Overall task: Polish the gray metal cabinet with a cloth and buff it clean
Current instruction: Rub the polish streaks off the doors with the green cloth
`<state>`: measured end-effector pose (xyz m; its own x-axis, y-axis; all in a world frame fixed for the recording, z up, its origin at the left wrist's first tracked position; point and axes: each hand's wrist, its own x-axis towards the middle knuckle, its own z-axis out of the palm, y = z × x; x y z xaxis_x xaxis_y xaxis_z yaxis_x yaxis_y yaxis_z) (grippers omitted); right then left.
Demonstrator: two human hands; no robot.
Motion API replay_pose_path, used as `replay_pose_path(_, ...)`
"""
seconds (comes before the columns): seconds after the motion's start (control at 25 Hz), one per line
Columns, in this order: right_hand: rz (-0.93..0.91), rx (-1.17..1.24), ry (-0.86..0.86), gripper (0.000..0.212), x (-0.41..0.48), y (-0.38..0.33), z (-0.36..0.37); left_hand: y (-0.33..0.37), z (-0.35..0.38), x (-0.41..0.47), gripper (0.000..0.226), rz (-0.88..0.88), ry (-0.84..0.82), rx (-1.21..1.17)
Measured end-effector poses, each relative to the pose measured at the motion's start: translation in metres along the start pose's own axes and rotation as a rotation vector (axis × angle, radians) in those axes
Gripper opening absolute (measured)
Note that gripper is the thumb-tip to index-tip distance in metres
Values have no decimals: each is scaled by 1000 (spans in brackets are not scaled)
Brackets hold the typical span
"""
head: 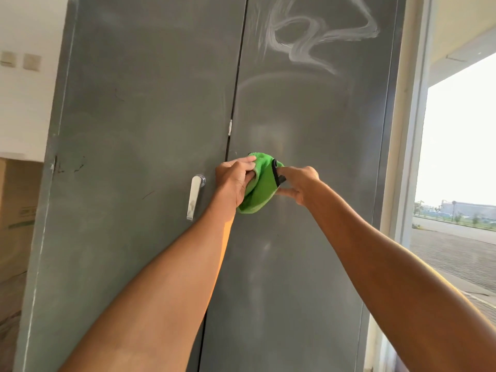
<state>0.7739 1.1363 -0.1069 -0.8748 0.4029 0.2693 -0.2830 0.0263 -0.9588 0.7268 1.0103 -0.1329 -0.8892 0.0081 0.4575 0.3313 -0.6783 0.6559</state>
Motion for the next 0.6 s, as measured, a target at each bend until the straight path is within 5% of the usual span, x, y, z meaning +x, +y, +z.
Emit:
replay_pose_path(0.2, -17, 116, -271, 38, -9, 6, 4, 8, 0, 0, 31, 25, 0, 17)
replay_pose_path(0.44, -126, -391, -74, 15, -3, 8, -15, 46, -10, 13, 37, 143, 152, 35)
replay_pose_path(0.6, 131, -317, -143, 21, -1, -7, -43, 69, -33, 23, 43, 255, 240, 432)
